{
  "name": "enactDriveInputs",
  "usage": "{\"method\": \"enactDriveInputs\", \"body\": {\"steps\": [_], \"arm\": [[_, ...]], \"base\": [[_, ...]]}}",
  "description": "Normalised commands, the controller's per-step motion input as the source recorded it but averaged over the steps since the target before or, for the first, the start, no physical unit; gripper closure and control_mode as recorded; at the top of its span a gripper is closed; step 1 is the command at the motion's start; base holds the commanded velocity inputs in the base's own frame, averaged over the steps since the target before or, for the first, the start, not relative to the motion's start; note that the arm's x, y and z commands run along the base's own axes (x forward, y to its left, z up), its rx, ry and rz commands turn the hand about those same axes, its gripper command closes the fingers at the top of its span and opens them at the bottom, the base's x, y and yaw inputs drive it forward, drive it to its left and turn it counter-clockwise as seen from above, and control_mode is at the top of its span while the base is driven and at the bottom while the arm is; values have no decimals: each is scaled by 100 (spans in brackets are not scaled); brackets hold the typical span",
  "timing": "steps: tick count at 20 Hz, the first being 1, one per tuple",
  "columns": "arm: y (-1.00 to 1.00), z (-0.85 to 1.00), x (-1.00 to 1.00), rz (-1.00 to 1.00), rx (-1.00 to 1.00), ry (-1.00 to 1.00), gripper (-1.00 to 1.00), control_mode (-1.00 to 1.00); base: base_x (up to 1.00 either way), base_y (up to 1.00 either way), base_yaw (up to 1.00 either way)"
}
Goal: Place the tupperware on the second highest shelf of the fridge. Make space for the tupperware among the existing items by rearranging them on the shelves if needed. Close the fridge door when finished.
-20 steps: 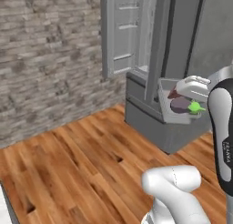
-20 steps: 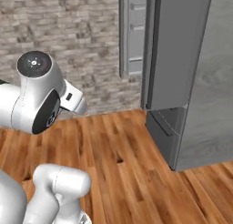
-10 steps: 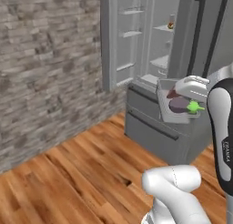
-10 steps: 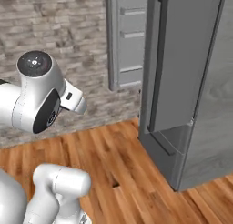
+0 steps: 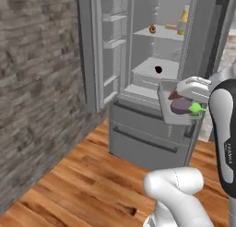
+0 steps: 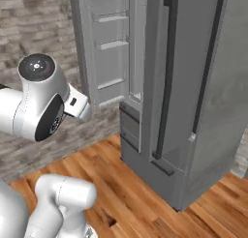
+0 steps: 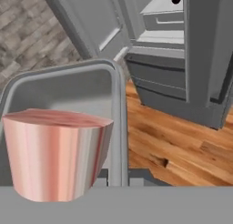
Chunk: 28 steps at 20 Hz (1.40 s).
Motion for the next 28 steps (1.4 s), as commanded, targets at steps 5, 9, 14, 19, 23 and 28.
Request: {"method": "enactDriveInputs", "body": {"steps": [5, 9, 14, 19, 23, 28], "arm": [[0, 0, 0, 0, 0, 0, 100, 100], [0, 0, 0, 0, 0, 0, 100, 100], [0, 0, 0, 0, 0, 0, 100, 100], [0, 0, 0, 0, 0, 0, 100, 100], [0, 0, 0, 0, 0, 0, 100, 100], [0, 0, 0, 0, 0, 0, 100, 100]], "base": [[71, 56, -55], [69, 51, -55], [68, 54, -54], [67, 59, -46], [57, 53, -38], [54, 15, -24]]}}
